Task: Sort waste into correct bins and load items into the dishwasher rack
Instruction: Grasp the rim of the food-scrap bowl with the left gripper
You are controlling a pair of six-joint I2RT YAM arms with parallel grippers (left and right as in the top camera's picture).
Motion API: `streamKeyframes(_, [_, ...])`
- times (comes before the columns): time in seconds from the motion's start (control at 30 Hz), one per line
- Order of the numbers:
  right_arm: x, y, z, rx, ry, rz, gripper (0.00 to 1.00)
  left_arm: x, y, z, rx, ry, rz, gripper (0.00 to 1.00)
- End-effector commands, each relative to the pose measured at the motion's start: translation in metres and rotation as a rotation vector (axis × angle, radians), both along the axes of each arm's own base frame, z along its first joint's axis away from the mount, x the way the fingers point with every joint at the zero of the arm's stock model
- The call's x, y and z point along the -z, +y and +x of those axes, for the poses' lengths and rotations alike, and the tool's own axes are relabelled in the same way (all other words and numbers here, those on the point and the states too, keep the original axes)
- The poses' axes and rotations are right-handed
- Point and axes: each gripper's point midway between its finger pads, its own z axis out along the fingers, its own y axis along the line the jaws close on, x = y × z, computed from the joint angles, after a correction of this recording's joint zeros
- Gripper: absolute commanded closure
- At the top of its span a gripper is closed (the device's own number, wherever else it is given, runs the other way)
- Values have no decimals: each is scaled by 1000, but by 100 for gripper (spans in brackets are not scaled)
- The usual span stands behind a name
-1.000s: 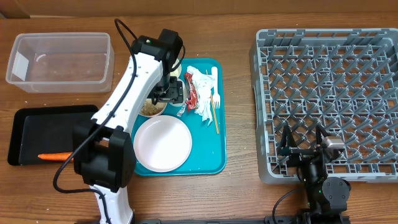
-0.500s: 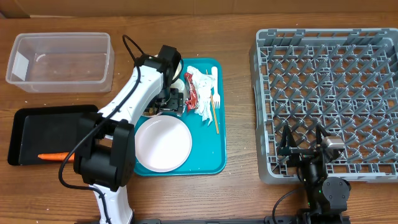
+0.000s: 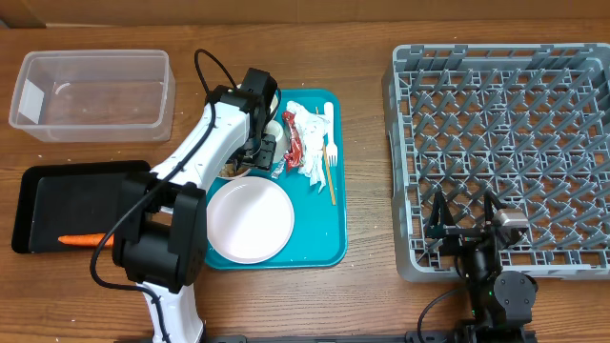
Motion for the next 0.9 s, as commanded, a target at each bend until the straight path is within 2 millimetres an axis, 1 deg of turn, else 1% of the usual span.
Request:
streamKeyframes(0.0, [1,-1,0,6,-5,-4,0,10,5,-6,32,30,21,42])
streamKeyframes(0.13, [1,-1,0,6,-5,-4,0,22,8,-16,33,53,28,43])
streamKeyframes(0.2, [1,-1,0,6,-5,-4,0,28,12,-18,32,54,43,45])
streamKeyframes(0.23, [1,-1,0,6,-5,-4,0,28,13,-18,32,50,52,50])
streamKeyframes(0.27, [1,-1,0,6,-5,-4,0,27,15,-16,31,44,62,52])
streamKeyframes(0.4, [1,-1,0,6,-5,-4,0,26,18,-13,29,31,81,54])
streamKeyframes(0.47, [1,-1,0,6,-5,-4,0,24,18,-12,26,25,79,59])
streamKeyframes(0.57, [1,-1,0,6,-5,-4,0,21,16,-9,25,14,75,62])
streamKeyframes(0.73, [1,-1,0,6,-5,-4,0,21,17,-8,25,13,75,71])
streamKeyframes(0.87, [1,-1,0,6,-5,-4,0,18,16,-7,25,13,75,73])
